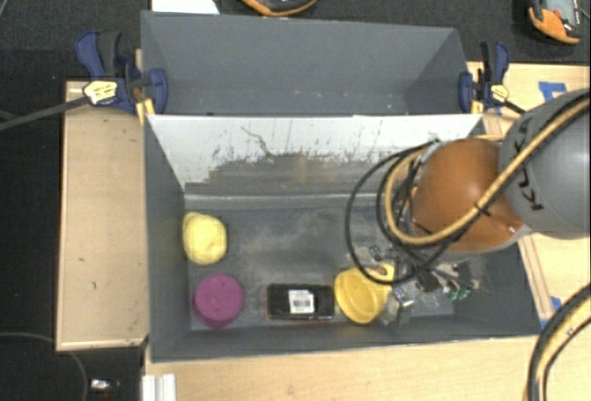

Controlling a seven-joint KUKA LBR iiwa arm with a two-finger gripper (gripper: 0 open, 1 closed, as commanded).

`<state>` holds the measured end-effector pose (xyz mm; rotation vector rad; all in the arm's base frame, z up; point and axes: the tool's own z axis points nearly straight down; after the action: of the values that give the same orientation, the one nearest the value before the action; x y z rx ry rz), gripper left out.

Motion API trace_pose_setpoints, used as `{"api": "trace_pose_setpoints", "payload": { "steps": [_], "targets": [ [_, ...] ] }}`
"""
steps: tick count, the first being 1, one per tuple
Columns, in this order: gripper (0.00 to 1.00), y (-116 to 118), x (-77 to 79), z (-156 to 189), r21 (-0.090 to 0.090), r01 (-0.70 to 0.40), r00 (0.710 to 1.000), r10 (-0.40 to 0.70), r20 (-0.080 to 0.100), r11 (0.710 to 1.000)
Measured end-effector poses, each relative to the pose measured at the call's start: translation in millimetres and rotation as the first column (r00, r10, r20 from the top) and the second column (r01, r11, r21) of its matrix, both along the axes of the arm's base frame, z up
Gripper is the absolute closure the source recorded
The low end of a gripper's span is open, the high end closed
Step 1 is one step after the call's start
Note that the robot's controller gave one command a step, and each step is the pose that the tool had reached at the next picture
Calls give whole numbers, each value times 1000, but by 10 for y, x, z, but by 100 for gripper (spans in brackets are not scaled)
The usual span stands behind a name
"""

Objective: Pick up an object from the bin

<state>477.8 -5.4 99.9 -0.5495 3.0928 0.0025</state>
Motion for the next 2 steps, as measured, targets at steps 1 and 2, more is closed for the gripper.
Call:
{"api": "trace_pose_setpoints", "payload": {
  "steps": [1,2],
  "targets": [
    [0,74,12,-286,-6,-63,997,63,33,998],
    [100,-272,-4,-296,-1,20,1000,-20,13,1000]
  ]
}}
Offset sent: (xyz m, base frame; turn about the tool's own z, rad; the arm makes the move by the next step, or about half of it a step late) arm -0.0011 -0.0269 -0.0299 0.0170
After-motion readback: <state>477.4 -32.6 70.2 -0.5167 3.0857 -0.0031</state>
